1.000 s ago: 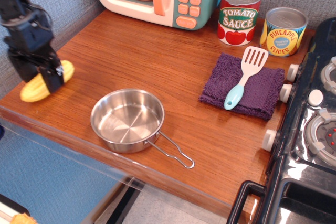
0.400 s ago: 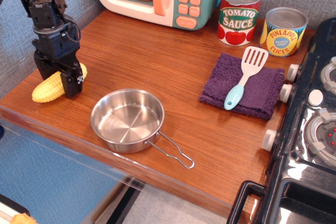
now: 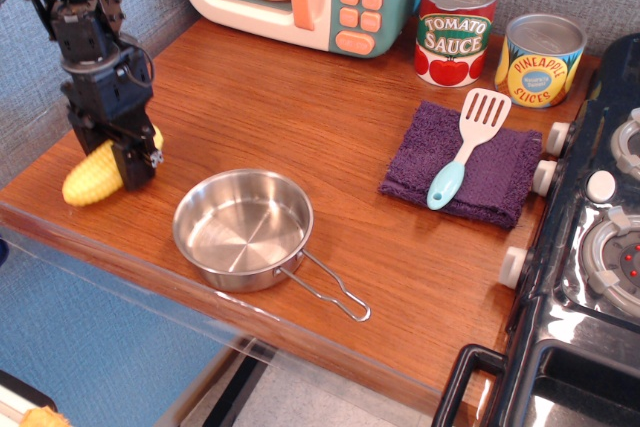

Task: Put corn into bowl

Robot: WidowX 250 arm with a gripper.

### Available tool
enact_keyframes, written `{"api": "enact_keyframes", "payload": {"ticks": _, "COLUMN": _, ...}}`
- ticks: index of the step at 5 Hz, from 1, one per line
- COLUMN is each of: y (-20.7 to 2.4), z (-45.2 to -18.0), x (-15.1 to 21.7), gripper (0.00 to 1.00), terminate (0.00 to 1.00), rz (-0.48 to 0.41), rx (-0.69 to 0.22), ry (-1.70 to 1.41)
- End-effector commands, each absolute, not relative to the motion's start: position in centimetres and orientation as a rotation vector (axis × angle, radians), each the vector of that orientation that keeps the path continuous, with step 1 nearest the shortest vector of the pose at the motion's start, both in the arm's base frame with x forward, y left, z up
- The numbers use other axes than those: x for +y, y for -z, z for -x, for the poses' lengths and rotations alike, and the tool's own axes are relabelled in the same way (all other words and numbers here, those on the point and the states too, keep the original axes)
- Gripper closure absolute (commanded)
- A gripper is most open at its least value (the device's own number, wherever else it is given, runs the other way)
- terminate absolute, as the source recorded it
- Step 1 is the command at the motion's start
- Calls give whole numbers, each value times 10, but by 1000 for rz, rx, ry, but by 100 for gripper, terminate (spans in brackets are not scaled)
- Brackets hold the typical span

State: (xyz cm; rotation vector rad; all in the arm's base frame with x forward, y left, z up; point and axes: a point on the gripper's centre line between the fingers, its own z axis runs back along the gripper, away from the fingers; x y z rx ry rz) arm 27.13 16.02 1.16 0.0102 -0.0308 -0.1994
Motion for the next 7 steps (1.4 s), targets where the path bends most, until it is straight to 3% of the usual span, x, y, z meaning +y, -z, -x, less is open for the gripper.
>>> {"api": "enact_keyframes", "payload": {"ticks": 1, "y": -79, "z": -269, "x": 135, "gripper": 100, "terminate": 0, "rz": 39, "rx": -184, "ry": 122}}
{"api": "enact_keyframes", "payload": {"ticks": 2, "y": -94, "z": -268, "x": 93, "gripper": 100, "terminate": 0, "rz": 59, "rx": -227, "ry": 246}}
{"api": "enact_keyframes", "payload": {"ticks": 3, "y": -91, "z": -270, "x": 59, "gripper": 100, "terminate": 0, "rz": 71, "rx": -229, "ry": 343}}
{"api": "enact_keyframes", "payload": {"ticks": 5, "y": -75, "z": -286, "x": 43, "gripper": 100, "terminate": 0, "rz": 74, "rx": -207, "ry": 351}}
{"api": "enact_keyframes", "payload": {"ticks": 6, "y": -67, "z": -286, "x": 41, "gripper": 0, "terminate": 0, "rz": 76, "rx": -190, "ry": 349}}
{"api": "enact_keyframes", "payload": {"ticks": 7, "y": -64, "z": -285, "x": 35, "gripper": 0, "terminate": 0, "rz": 76, "rx": -181, "ry": 367}}
